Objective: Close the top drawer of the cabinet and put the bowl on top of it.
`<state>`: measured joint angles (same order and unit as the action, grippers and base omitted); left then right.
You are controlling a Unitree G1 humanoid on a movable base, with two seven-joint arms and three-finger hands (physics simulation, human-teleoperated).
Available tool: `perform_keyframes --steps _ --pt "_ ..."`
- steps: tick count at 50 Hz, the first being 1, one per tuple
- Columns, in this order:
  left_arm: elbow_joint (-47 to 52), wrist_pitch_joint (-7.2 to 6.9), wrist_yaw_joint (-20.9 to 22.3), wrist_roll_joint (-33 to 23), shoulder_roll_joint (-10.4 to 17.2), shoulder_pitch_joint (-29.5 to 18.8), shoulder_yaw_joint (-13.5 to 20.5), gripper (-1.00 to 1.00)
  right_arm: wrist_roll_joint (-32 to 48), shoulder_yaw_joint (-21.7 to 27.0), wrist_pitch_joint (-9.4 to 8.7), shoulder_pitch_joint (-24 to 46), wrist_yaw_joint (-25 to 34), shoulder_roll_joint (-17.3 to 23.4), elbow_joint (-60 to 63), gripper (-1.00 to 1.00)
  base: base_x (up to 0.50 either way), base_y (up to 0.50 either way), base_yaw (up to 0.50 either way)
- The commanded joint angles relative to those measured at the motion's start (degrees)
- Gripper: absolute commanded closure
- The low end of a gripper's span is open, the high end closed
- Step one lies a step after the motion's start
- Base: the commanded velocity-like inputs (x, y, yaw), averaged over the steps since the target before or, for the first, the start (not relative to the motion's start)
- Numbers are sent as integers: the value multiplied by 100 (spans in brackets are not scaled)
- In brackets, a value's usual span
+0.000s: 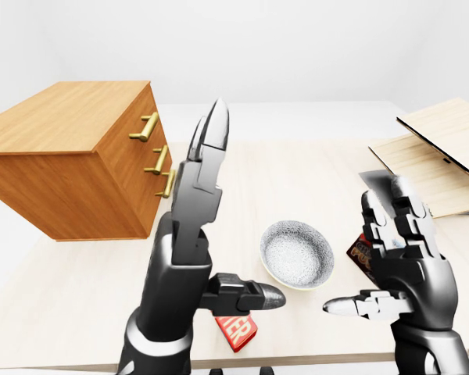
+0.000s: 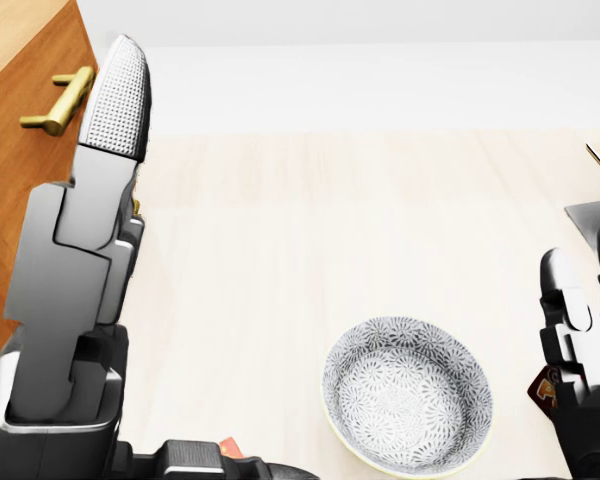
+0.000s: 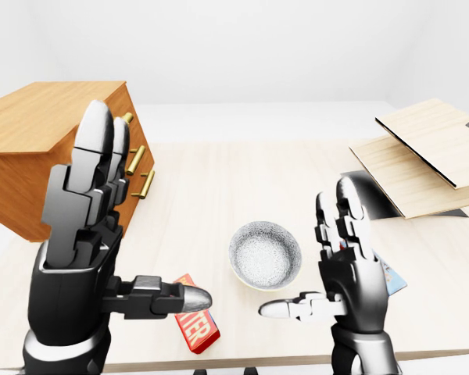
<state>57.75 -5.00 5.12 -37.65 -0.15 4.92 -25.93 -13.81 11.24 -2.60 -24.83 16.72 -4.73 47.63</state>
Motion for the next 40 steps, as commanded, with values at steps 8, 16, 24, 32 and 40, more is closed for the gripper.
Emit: perform_keyframes --steps 8,16,24,32,40 --pt "-408 0 90 -1389 -201 30 -603 -100 -434 829 -240 191 300 -293 386 -100 0 0 0" --pt "-416 0 116 -1403 -234 47 -587 -100 -418 853 -240 207 339 -331 393 -100 0 0 0" --pt "-557 0 145 -1588 -257 47 -722 -100 -515 990 -240 294 320 -319 416 -100 0 0 0" --pt "-561 0 157 -1596 -273 55 -714 -100 -506 1003 -240 303 340 -339 420 -100 0 0 0" --pt "-894 0 283 -2614 -334 32 -1225 -100 -692 1228 -240 396 286 -298 492 -100 0 0 0"
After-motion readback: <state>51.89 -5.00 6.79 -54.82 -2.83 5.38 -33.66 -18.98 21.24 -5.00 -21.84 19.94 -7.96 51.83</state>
